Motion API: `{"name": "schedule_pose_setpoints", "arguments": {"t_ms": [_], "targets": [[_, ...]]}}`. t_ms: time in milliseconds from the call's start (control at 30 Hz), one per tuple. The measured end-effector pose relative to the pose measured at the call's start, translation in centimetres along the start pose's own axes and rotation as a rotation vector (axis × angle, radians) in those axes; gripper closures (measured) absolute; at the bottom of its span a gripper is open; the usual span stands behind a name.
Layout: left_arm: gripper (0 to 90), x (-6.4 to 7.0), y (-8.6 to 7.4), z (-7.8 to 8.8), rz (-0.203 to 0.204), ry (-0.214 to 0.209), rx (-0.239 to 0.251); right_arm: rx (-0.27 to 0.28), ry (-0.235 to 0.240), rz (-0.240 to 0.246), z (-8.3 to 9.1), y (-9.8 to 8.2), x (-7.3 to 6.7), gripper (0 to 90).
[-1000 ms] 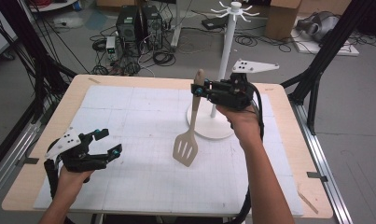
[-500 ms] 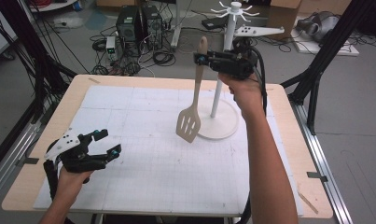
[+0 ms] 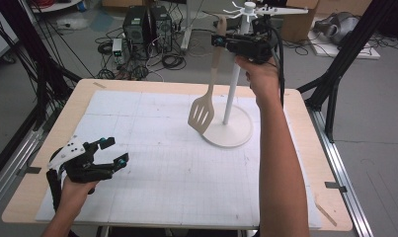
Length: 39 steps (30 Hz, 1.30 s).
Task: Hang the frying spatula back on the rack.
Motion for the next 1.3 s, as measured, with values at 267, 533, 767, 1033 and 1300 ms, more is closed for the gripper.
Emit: {"name": "schedule_pose_setpoints", "arguments": {"t_ms": [267,533,767,1033,1300], "targets": [[19.8,0.0,0.0,0.0,0.000,-0.003,0.001,0.014,-0.032,-0.046,-0.1,0.3,1.4,73.1],[19.8,-0.1,-0.1,0.0,0.003,0.000,0.001,0.010,-0.074,-0.075,-0.1,0.0,2.5,73.1],[19.8,-0.2,-0.3,0.1,0.012,-0.001,0.005,0.014,-0.103,-0.077,0.8,-0.5,2.8,70.1],[19.8,-0.5,-0.5,0.2,0.026,0.007,0.010,0.049,-0.185,-0.039,3.3,-1.9,2.6,49.7],[19.2,-1.0,-1.0,0.3,0.045,0.018,0.010,0.027,-0.283,0.050,7.3,-7.6,2.0,33.7]]}}
Point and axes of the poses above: each handheld gripper's, and its own axes: z roughly backward along the jaws, y roughly out of its top, x roughly to its right, the point moved 5 cm from there along -z, roughly forward along the jaws, and after that the axes turned 7 degrees about -y, right-handed, at the moved point
